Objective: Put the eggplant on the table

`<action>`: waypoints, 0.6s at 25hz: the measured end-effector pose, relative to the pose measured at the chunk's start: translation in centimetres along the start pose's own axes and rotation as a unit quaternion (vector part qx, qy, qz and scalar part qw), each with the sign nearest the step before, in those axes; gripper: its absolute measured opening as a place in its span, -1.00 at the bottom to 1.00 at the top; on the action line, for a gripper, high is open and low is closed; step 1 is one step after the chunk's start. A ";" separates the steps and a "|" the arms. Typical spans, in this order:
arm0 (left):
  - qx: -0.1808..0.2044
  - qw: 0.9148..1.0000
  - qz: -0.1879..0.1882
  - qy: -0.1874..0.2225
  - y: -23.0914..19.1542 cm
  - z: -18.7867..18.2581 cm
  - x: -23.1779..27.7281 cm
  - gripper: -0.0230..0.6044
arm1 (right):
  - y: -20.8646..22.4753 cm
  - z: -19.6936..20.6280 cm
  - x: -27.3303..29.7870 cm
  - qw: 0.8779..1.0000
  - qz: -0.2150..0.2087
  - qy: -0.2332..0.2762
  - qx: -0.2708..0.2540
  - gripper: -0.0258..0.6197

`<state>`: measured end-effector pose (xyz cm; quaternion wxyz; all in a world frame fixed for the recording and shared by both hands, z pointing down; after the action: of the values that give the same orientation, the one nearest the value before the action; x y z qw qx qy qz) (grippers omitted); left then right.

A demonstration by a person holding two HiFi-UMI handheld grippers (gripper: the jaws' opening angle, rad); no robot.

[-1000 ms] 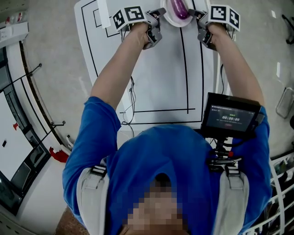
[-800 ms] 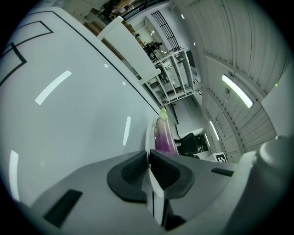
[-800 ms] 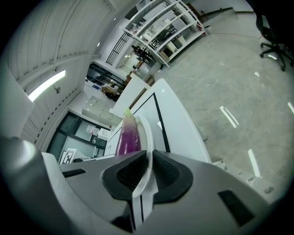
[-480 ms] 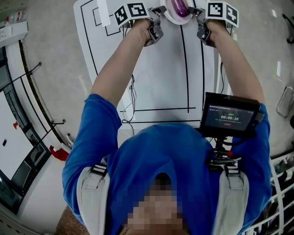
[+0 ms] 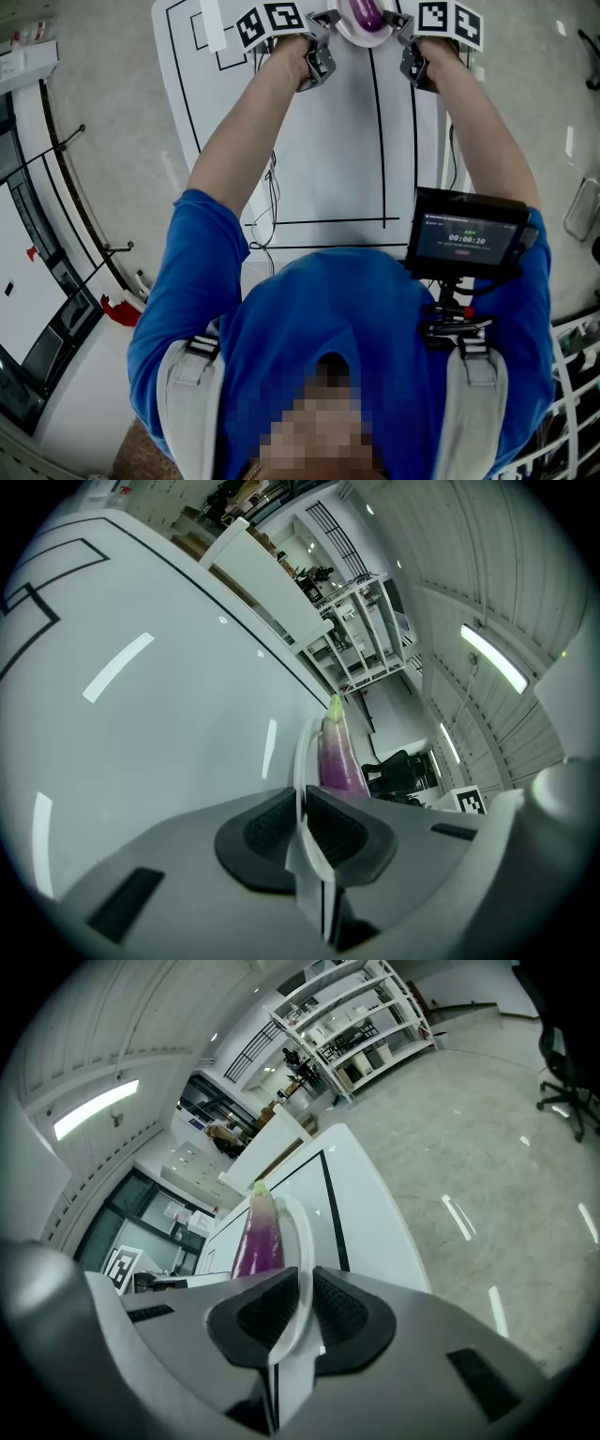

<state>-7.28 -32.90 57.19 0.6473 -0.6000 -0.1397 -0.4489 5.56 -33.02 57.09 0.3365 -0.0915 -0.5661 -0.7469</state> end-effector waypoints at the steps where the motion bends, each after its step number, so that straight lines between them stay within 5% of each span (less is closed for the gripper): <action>1: 0.000 1.000 -0.001 0.001 0.0 0.0 0.0 -0.85 | 0.0 0.0 0.0 1.000 0.001 0.000 -0.002 -0.84; 6: 0.002 1.000 0.000 0.011 -0.1 -0.1 -0.1 -0.85 | -0.3 -0.1 0.1 1.000 -0.012 0.010 -0.002 -0.67; 15: -0.002 0.999 0.015 0.033 -0.7 -0.5 -0.8 -0.84 | 0.3 -0.1 -0.4 1.000 -0.013 0.024 0.007 -0.65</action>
<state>-8.44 -32.99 56.99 0.6573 -0.5880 -0.1080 -0.4589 6.06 -32.97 57.15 0.3414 -0.0639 -0.5643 -0.7489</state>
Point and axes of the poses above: the fingertips, and each gripper's own axes: x forward along the fingers, y to its right, z out of its underside, the point moved 2 cm from there along -x, backward along the fingers, and after that the axes turned 12 degrees about -z, right-handed, at the moved point
